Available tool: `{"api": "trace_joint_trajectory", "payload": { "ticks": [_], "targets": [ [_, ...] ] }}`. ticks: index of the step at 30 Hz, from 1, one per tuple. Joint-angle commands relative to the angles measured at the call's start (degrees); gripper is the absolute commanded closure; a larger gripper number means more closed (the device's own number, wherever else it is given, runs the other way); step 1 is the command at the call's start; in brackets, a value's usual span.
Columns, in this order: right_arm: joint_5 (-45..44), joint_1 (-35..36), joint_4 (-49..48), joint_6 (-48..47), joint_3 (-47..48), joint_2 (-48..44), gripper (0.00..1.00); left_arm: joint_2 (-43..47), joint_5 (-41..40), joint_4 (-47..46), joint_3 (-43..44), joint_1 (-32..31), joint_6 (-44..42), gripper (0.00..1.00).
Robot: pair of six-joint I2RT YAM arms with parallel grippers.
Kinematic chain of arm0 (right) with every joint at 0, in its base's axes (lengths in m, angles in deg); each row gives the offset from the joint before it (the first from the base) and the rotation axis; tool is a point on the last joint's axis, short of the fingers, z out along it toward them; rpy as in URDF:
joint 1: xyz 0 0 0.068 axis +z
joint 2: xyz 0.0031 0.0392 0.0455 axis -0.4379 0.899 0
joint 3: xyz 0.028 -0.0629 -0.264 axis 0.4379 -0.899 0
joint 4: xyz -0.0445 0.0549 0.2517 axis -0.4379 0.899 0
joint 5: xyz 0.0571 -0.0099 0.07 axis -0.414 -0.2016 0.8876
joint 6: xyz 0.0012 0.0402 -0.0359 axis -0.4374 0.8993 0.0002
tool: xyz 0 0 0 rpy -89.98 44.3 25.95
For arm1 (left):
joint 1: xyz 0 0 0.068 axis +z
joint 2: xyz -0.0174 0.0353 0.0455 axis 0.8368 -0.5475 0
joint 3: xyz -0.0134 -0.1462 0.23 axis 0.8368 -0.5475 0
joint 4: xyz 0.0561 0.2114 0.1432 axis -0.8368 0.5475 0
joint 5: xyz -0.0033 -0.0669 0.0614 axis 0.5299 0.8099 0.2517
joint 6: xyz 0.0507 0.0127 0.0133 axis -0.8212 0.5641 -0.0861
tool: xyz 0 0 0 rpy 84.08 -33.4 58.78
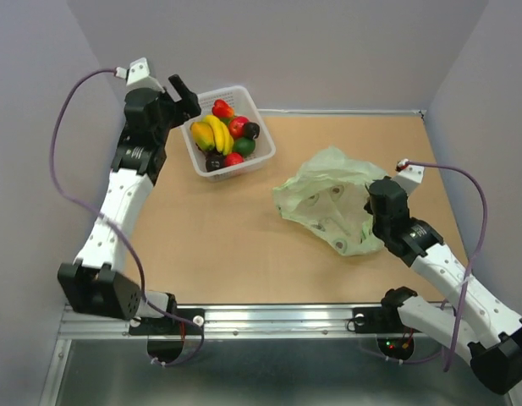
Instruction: Untie the knot of the plastic bag and take out the fruit
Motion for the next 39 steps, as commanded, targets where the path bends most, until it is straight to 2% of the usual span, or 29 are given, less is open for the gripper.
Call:
{"api": "trace_joint_trajectory", "payload": {
  "ticks": [1, 2, 5, 6, 8, 9, 12, 21, 27, 32, 39],
  "targets": [
    [-10.43, -0.50, 0.22, -3.32, 2.90, -3.06, 0.82, 11.75, -7.68, 3.08, -7.77, 0.11, -4.11, 0.01],
    [-10.26, -0.59, 0.31, -3.32, 2.55, -4.45, 0.68, 16.91, -8.74, 5.18, -11.00, 0.20, -4.46, 0.01],
    [-8.50, -0.59, 0.31, -3.50, 1.85, -6.92, 0.48, 27.10, -13.05, 8.96, -17.00, 0.11, -5.34, 0.01],
    [-7.54, -0.67, 0.49, -3.59, 1.67, -8.32, 0.34, 29.59, -13.93, 9.76, -18.49, 0.11, -5.52, 0.01],
    [-6.74, -0.59, 0.66, -4.89, 1.84, -9.47, 0.22, 34.34, -17.17, 11.08, -22.70, 0.11, -5.87, 0.01],
    [-6.22, -0.59, 0.75, -5.43, 2.19, -10.17, 0.12, 38.80, -18.15, 12.39, -23.86, 0.11, -6.14, 0.01],
    [-4.37, -0.50, 0.84, -8.59, 4.03, -12.99, 0.00, 46.19, -21.41, 15.29, -26.59, 0.11, -6.66, 0.01],
    [-3.84, -0.50, 0.84, -17.03, 10.89, -23.52, 0.00, 60.36, -25.19, 18.73, -27.56, 0.11, -6.76, 0.01],
    [-3.66, -0.50, 0.84, -18.88, 8.36, -32.75, 0.00, 65.99, -26.77, 18.64, -28.17, 0.11, -6.49, 0.01],
    [-1.82, -0.50, 0.05, -18.26, 5.36, -39.61, 0.00, 67.93, -26.95, 17.42, -29.31, 0.11, -5.61, 0.01],
    [-1.03, -0.50, -0.22, -19.32, 4.48, -41.29, 0.00, 66.88, -26.33, 17.41, -30.37, 0.11, -3.15, 0.01]
  ]
}}
